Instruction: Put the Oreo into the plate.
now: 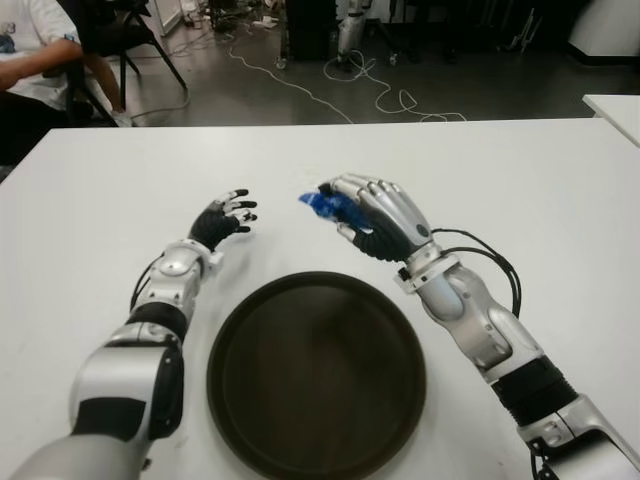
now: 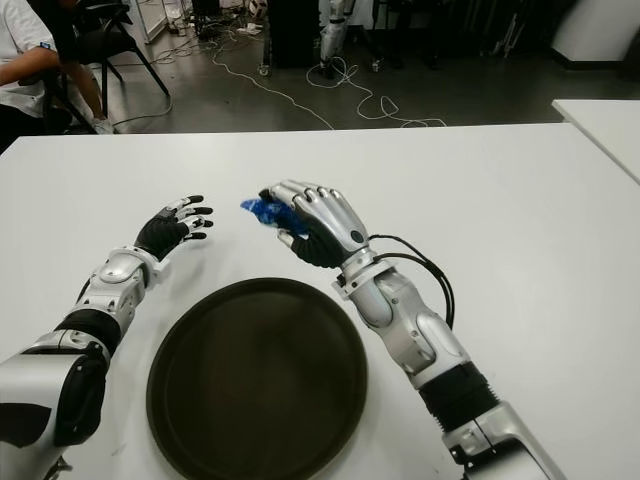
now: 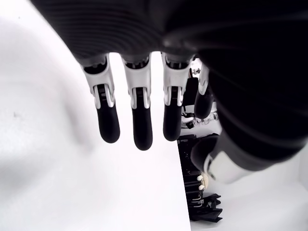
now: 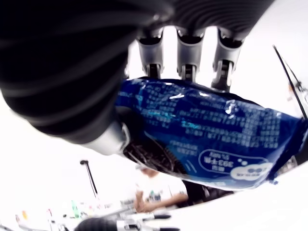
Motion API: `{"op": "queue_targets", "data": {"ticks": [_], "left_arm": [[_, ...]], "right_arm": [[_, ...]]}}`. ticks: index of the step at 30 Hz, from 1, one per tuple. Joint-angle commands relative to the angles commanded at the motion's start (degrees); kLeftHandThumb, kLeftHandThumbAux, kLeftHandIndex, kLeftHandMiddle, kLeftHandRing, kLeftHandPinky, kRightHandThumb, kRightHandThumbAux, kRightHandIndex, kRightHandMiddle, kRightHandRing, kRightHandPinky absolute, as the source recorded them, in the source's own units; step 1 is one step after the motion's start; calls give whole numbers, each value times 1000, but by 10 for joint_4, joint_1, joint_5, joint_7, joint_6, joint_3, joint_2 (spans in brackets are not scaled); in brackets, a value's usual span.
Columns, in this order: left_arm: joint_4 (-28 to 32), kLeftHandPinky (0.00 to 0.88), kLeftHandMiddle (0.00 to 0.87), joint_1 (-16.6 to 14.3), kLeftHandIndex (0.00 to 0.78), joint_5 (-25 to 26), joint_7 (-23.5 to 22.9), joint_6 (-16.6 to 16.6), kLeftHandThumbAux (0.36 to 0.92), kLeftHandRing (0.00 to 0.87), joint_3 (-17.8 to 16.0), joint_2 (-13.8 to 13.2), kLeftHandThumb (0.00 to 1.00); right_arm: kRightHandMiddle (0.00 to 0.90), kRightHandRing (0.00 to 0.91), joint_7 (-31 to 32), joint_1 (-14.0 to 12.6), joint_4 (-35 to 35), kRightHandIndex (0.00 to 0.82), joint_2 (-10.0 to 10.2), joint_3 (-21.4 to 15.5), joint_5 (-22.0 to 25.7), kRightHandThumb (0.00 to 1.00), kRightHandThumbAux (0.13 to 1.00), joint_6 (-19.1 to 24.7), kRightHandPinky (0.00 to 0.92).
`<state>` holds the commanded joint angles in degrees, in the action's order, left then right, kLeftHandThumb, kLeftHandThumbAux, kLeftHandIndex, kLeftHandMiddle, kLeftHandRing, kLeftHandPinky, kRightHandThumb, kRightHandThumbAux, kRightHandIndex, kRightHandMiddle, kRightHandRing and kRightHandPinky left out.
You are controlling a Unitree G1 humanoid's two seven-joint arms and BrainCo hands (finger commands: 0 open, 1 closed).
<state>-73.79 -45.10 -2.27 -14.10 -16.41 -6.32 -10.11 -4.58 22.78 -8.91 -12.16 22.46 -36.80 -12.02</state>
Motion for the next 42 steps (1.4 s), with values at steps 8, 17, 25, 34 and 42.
{"op": "queue_targets", "data": {"ticks": [8,17,25,34,42], "left_arm": [[0,243,219,0,141,1,-1,-1,709,236,-2,2,0],[-1,256,218,1,155,2,-3,-4,695,239,-3,1,0],[-1,268,215,1,145,8,-4,0,705,238,-11,3,0],[-2,254,221,0,153,5,-1,0,694,236,-9,3,0],[-2,256,223,0,159,5,-3,-3,712,237,-9,4,0]], "right_arm": [[746,757,59,-7,2,430,29,-26,84,688,737,34,761],[740,761,189,-16,36,427,78,-94,283,684,741,156,769],[736,762,235,-13,61,427,91,-121,364,687,738,244,777],[733,762,257,-6,68,427,95,-137,410,695,733,294,787],[739,788,260,1,68,428,100,-154,443,699,732,338,813]]}}
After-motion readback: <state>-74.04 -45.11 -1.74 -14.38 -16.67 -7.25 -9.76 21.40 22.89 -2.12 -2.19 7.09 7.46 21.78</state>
